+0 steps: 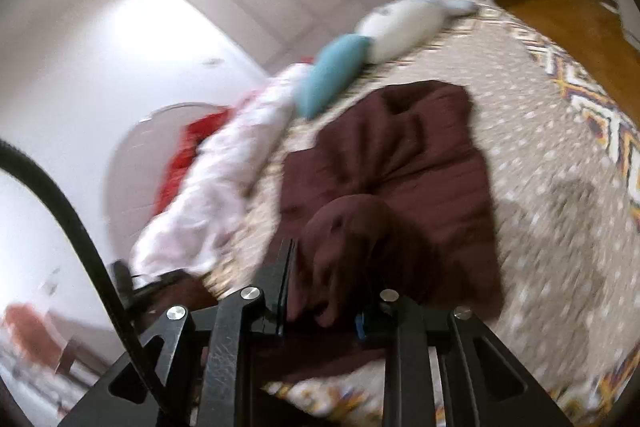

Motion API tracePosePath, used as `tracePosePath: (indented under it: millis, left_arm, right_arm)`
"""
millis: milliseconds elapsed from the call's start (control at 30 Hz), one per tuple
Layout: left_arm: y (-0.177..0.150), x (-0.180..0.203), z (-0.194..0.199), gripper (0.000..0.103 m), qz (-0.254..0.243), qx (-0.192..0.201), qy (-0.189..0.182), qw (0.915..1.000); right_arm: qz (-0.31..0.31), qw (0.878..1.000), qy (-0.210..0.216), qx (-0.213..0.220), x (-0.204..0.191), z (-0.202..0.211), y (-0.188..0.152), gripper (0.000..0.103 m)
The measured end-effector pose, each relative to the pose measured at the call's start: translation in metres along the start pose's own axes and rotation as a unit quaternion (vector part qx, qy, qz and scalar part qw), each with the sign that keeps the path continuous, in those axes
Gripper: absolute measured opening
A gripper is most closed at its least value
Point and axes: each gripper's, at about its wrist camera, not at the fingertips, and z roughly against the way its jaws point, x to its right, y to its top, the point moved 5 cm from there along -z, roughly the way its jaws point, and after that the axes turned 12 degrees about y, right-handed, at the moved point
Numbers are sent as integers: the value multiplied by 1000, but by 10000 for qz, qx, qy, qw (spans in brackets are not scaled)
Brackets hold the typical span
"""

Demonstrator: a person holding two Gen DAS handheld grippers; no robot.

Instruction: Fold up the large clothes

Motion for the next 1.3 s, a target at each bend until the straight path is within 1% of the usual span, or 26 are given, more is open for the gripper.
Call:
tracePosePath:
  millis: [100,133,167,200,233,267,300,333,367,400,467,533,567,600,633,667,700,767,800,867,967,1067,1167,1233,1267,1300]
  left_arm:
    - [16,3,-52,17,59,-188,530,9984]
    - [18,1,-68,19,76,-265,674,9973]
    - [21,-3,-86,24,145,-300,874,9956]
    - [20,-7,-92,32,224,-288,964,9947]
    - [22,-13,-100,33,400,-273,1007,9937]
    - [24,-19,-104,38,577,-314,918,9936]
    - [26,-26,-104,42,810,-333,651,9940]
    - [26,-29,-101,44,929,-289,456,9942]
    - [30,-35,-96,50,1053,-199,246,9939]
    - [34,-38,-92,59,1092,-128,160,9938]
    - [40,-43,-80,70,1144,97,-17,9934]
    - [43,-45,-73,74,1100,213,-127,9936]
    - [43,-45,-74,76,1033,193,-196,9943]
    - [42,-45,-75,76,939,152,-245,9952]
    - [40,-44,-76,77,845,116,-265,9960]
    - [35,-42,-80,77,665,42,-255,9975]
    - [29,-40,-84,77,459,-33,-177,9988]
    - [17,-39,-91,77,141,-144,-52,9998]
    - [10,-39,-93,77,14,-205,-49,9998]
    - [-8,-39,-95,77,-179,-308,-204,9992]
    - [-30,-40,-101,77,-308,-475,-393,9976]
    - [-43,-39,-116,77,-356,-763,-466,9954]
    - [-45,-32,-127,77,-360,-888,-582,9937]
    - [-43,-30,-131,77,-296,-845,-600,9942]
    - [-42,-30,-131,76,-250,-852,-638,9940]
    - [-42,-29,-130,63,-204,-845,-718,9936]
  right_arm:
    - [-422,9956,-822,-179,59,-52,20,25]
    - [-506,9934,-1004,-240,77,-60,22,25]
    - [-616,9903,-1213,-293,96,-70,20,25]
    - [-804,9867,-1375,-323,115,-82,19,25]
    - [-1012,9836,-1452,-356,134,-91,15,25]
    - [-1155,9814,-1482,-388,148,-96,11,25]
    - [-1305,9796,-1494,-335,162,-104,7,25]
    - [-1346,9793,-1488,-282,167,-106,7,26]
    - [-1325,9793,-1507,-255,170,-110,7,26]
    - [-1223,9801,-1538,-296,170,-113,8,28]
    - [-1000,9813,-1591,-408,166,-116,11,33]
    - [-843,9826,-1600,-412,159,-115,16,38]
    - [-800,9839,-1556,-376,156,-112,18,45]
    - [-758,9854,-1492,-295,153,-108,22,54]
    - [-727,9860,-1482,-214,149,-103,26,58]
    - [-707,9866,-1466,-104,146,-94,28,61]
    - [-726,9875,-1397,-25,143,-89,32,62]
    - [-803,9904,-1120,104,137,-72,36,64]
    - [-798,9913,-1029,169,135,-63,37,69]
    - [-597,9929,-999,241,130,-46,35,76]
    - [-231,9925,-1196,96,128,-35,26,80]
    - [-23,9879,-1518,-316,140,-47,17,81]
    - [-73,9890,-1384,-512,147,-69,14,81]
    - [-39,9902,-1258,-604,146,-86,13,81]
    - [27,9894,-1286,-680,146,-96,12,81]
    - [134,9871,-1398,-768,145,-105,10,81]
